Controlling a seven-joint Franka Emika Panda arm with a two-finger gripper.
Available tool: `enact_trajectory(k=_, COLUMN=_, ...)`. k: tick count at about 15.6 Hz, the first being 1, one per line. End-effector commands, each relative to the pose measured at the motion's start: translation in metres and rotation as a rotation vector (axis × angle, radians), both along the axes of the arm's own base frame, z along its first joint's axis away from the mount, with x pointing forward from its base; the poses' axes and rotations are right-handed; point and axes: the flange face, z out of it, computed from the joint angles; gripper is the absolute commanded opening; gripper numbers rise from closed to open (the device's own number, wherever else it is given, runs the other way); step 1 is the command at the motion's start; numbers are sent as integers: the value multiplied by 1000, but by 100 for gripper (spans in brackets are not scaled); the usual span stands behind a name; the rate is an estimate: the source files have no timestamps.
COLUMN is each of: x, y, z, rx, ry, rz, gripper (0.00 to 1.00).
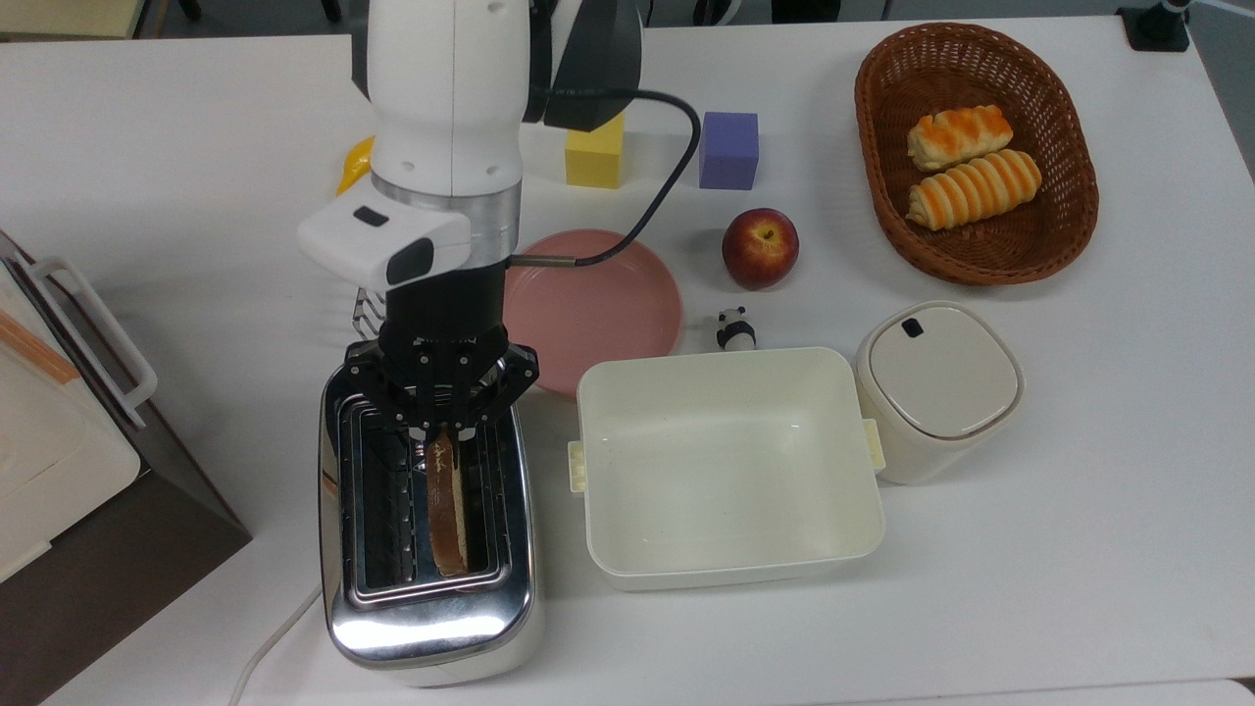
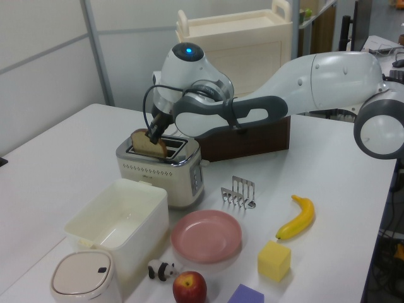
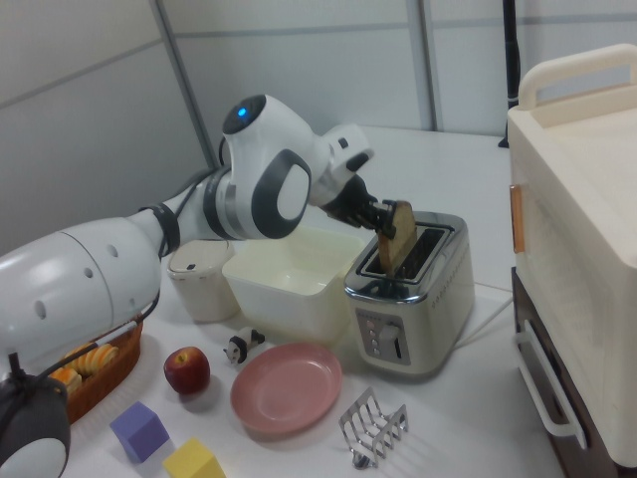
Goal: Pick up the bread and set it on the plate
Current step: 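Lower the gripper onto the bread slice and close on it, then lift the bread slice up out of the toaster slot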
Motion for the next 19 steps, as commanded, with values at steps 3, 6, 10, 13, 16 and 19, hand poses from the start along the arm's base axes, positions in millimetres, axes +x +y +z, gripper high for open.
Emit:
enact_trajectory(k=3, x=-20, y=10, z=62, rx=0, ry=-75, rz=-34, gripper=0)
enact_trajectory(k=6, x=-29, y=12, z=83, rx=-2, ry=-88, rz=-40, gripper=0)
enact_trajectory(k=10, x=-48, y=20, z=122, rx=21, ry=-96, rz=-46, gripper=0)
enact_trajectory(k=13, x=-62, y=24, z=146, rx=35, ry=-108, rz=-49, gripper=0)
enact_trajectory(k=16, x=-75, y=28, z=159, rx=41, ry=-88, rz=-57, gripper=0)
enact_trajectory(k=19, x=-95, y=32, z=165, rx=38, ry=-11, rz=-65, gripper=0)
